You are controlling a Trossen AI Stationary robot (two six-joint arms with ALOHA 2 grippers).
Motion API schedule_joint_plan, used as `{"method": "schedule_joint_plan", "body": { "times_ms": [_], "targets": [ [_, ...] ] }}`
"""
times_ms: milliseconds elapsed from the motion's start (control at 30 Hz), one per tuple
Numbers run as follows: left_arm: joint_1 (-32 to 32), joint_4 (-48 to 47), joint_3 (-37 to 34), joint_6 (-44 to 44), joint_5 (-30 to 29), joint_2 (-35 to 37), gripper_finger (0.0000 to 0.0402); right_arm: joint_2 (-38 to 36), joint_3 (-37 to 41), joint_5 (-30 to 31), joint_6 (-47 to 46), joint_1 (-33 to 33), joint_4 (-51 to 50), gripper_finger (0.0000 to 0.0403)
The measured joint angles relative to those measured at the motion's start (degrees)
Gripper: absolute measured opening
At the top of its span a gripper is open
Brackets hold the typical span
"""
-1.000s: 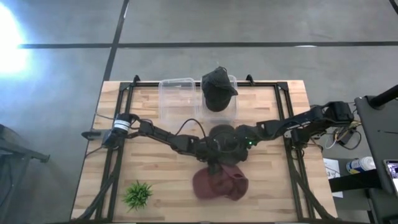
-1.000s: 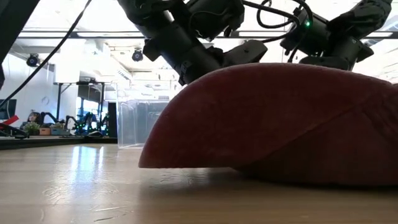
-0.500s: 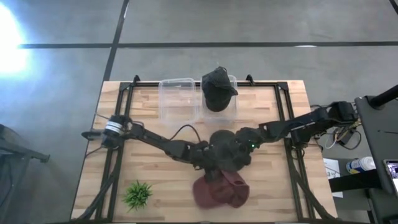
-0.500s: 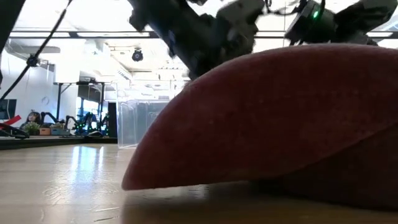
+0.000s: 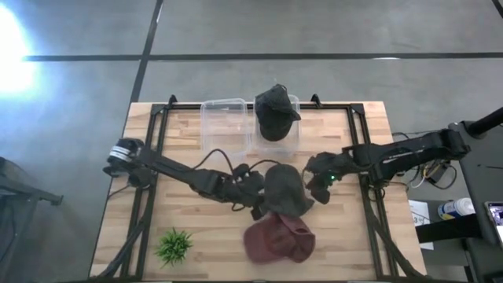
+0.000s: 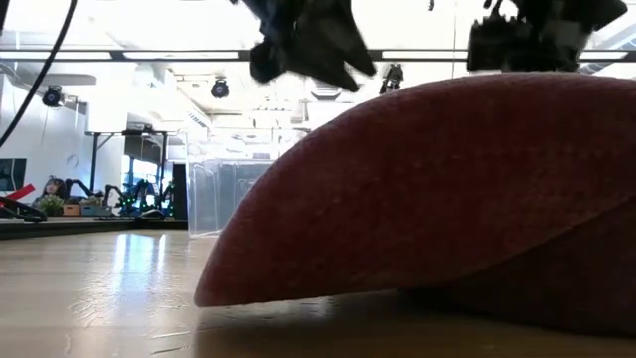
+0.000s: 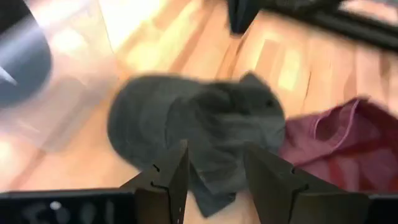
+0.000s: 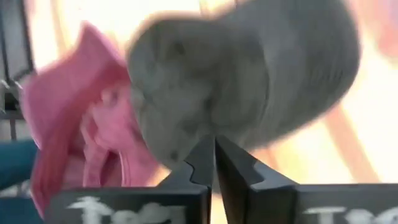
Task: Pick & Place hat
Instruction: Put the black cap into the right transparent bin
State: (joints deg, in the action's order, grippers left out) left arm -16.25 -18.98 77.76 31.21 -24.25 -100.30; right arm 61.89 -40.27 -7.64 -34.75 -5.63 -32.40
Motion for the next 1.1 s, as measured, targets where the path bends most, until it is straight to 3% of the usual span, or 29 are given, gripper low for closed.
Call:
{"method": "schedule_joint_plan", "body": {
  "times_ms": [233, 500, 600, 767, 1100],
  "targets": [
    [3.0, 0.8, -3.5, 8.7, 5.4, -5.3, 0.0145, 6.7, 0.9, -4.6, -3.0, -0.8, -0.8, 0.0106],
    [6.1, 5.8, -8.9, 8.0, 14.6, -5.2, 0.0145, 12.8, 0.6, -6.9, -2.3, -2.0, 2.2, 0.0212],
    [7.5, 16.4, -12.9, 7.7, 20.5, -5.8, 0.0145, 15.4, 0.7, -7.7, -0.9, -2.0, 3.2, 0.0226],
    [8.7, 33.9, -17.8, 8.3, 22.9, -5.8, 0.0145, 18.2, 0.7, -7.8, 0.9, -2.0, 7.0, 0.0230],
    [9.0, 37.8, -18.8, 10.9, 25.4, -6.9, 0.0145, 16.8, -0.1, -7.6, 1.5, -2.0, 10.0, 0.0231]
  ]
}}
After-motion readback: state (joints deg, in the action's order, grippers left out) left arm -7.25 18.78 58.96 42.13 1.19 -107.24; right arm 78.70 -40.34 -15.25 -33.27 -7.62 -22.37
